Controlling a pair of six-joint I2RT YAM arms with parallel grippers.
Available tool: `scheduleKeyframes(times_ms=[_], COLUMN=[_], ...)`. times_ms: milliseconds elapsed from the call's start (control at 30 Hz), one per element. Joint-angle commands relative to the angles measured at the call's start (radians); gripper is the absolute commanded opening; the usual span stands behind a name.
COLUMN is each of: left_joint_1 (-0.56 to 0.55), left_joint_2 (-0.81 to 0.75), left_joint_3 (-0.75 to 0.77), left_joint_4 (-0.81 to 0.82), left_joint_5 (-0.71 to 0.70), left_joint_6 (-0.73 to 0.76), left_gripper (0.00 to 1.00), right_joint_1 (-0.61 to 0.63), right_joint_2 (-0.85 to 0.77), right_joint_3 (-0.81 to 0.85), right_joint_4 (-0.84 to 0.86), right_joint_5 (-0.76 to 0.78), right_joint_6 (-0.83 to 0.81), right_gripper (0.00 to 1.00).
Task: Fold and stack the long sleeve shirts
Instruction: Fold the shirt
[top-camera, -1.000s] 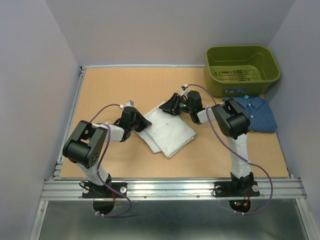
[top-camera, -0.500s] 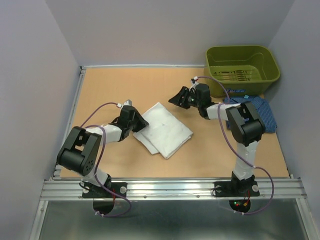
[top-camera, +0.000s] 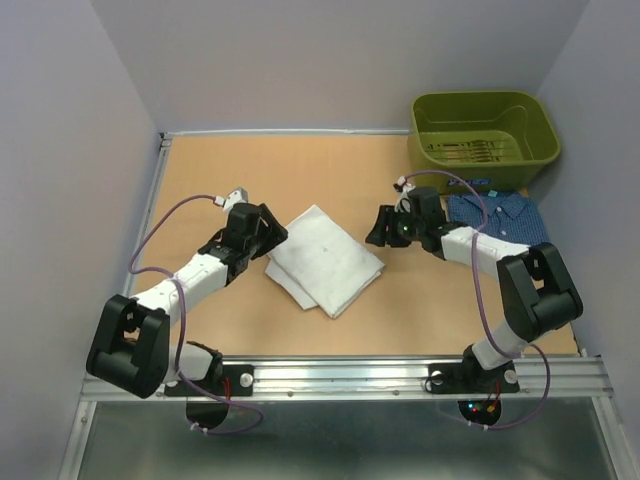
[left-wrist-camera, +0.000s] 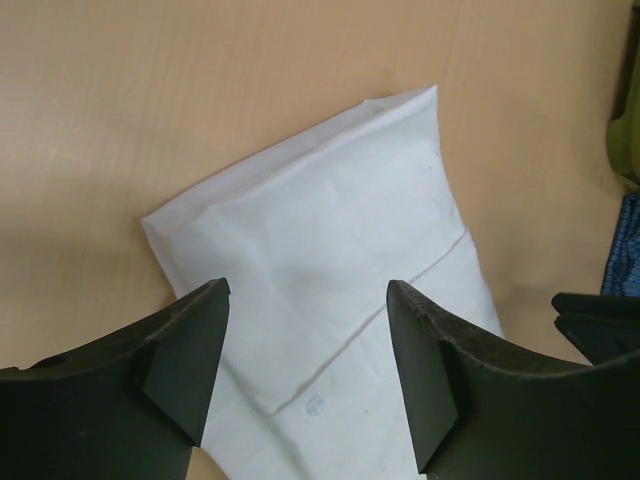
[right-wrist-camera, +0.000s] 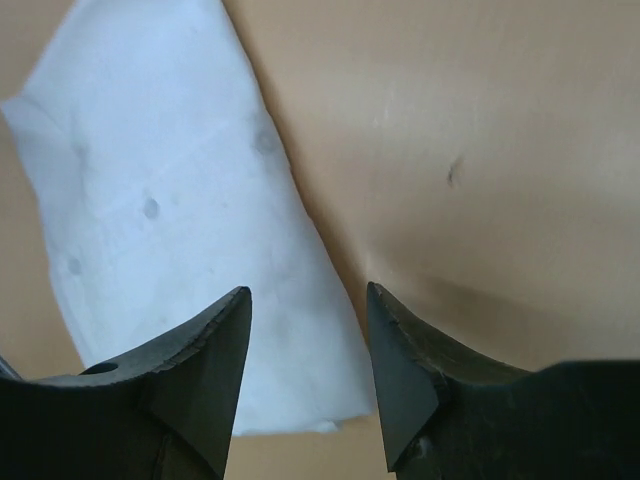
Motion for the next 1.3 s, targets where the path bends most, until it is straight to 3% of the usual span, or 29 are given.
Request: scheduleKeyframes(times_ms=[0,100,333,600,733,933,1000,1100,1133,1267], left_joint_1=[-0.006,-0.006,-0.006,-0.002,0.000,0.000,0.000,0.000,0.000,0.000], left_joint_2=[0.037,0.088,0.284,0.401,0.458,0.599,0.630,0.610,0.573,0.444], left_joint_3=[-0.015,0.013,0.094,0.182,0.263,0.516,0.596,0.637,0.625,0.532], left_joint_4=[-0.050,-0.047,-0.059,-0.134,-0.151,-0.182,-0.182,-0.186,-0.195,-0.204], left_joint_5=[-0.063,-0.113,-0.149,-0.235,-0.241,-0.293,-0.295,-0.304,-0.310,-0.310], left_joint_6=[-0.017,-0.020,-0.006,0.006,0.081,0.239,0.294,0.345,0.347,0.310], left_gripper=[0.67,0.57,0.48,0.34,0.32,0.35,0.38,0.49,0.58,0.71], right_joint_1=[0.003,0.003,0.016,0.062,0.171,0.436,0.492,0.498,0.496,0.475], right_joint_2=[-0.026,-0.003,0.002,-0.043,-0.073,-0.099,-0.109,-0.156,-0.194,-0.233], right_joint_3=[-0.063,-0.081,-0.117,-0.198,-0.218,-0.200,-0.178,-0.152,-0.144,-0.065], right_joint_4=[-0.124,-0.148,-0.164,-0.173,-0.185,-0.181,-0.173,-0.176,-0.182,-0.208], right_joint_5=[0.024,0.024,0.006,-0.023,-0.030,0.009,0.027,0.073,0.103,0.208], right_joint_6=[-0.107,-0.130,-0.122,-0.102,-0.032,0.157,0.189,0.191,0.180,0.136], right_gripper=[0.55,0.52,0.41,0.07,0.05,0.12,0.24,0.44,0.54,0.63])
